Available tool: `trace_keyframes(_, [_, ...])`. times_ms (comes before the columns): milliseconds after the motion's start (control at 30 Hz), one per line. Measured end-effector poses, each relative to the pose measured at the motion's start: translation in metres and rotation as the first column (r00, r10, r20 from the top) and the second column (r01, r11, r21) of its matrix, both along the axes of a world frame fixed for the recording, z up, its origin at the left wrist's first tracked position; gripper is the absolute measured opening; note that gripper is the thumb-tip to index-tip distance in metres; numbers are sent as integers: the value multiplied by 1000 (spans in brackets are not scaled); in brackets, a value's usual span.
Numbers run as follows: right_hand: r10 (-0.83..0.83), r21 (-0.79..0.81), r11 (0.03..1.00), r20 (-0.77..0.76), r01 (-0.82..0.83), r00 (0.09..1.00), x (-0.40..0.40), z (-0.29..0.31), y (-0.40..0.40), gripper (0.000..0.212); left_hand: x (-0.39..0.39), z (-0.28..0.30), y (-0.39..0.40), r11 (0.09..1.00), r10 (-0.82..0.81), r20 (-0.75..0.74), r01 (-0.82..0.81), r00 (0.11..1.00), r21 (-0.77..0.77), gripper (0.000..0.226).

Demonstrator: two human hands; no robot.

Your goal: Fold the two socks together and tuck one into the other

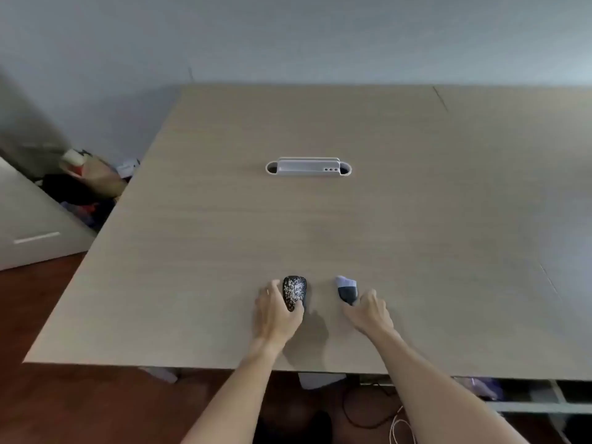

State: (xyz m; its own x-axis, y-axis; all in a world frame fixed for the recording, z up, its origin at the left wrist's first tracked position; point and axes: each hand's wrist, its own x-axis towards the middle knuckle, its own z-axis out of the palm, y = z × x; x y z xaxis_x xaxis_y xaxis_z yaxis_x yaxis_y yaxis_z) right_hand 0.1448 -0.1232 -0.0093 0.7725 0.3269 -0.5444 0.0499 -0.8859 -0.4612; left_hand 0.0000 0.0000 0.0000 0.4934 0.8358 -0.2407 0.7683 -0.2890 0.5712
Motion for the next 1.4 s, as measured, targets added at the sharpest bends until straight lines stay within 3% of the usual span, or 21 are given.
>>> trace_keyframes(100, [-35, -31, 999, 87, 38, 996, -5, -10, 10, 42, 8, -14, -15, 995, 104, -25, -104, 994, -9, 81])
trace_keyframes(200, [-13, -24, 1000, 202, 19, 979, -10, -21, 14, 29, 18, -22, -20, 983, 179, -31, -180, 983, -21, 93])
trace_keyframes(333, [94, -27, 996, 282, -90, 955, -5, -26, 12, 21, 29, -22, -13, 986, 168, -30, -168, 985, -5, 82])
trace_keyframes(467, [132, 152, 974, 209, -166, 969, 9, -20, 15, 14, 28, -22, -2, 990, 139, -6, -139, 990, -2, 69])
trace_keyframes(600, [255, 275, 918, 150, -288, 955, 28, -8, 31, 16, 29, -20, 4, 994, 108, -27, -108, 994, -6, 74])
trace_keyframes(867, [565, 256, 772, 141, -581, 813, 49, 5, 72, 15, 31, -22, 10, 993, 98, -20, -99, 995, -70, 63])
trace_keyframes(1067, [741, 32, 653, 184, -757, 646, 65, -9, 84, 41, 32, -22, 14, 995, 67, -30, -69, 997, -73, 61])
trace_keyframes(1167, [724, -31, 681, 181, -732, 666, 75, -5, 80, 45, 31, -22, 15, 997, 40, -37, -42, 999, -60, 62])
trace_keyframes(1300, [672, 69, 722, 167, -688, 722, 73, 7, 89, 15, 31, -21, 16, 1000, -9, -51, 8, 999, -25, 61])
trace_keyframes(1400, [683, 147, 694, 175, -704, 709, 63, 9, 100, 13, 31, -20, 17, 999, -36, -59, 35, 998, -12, 60])
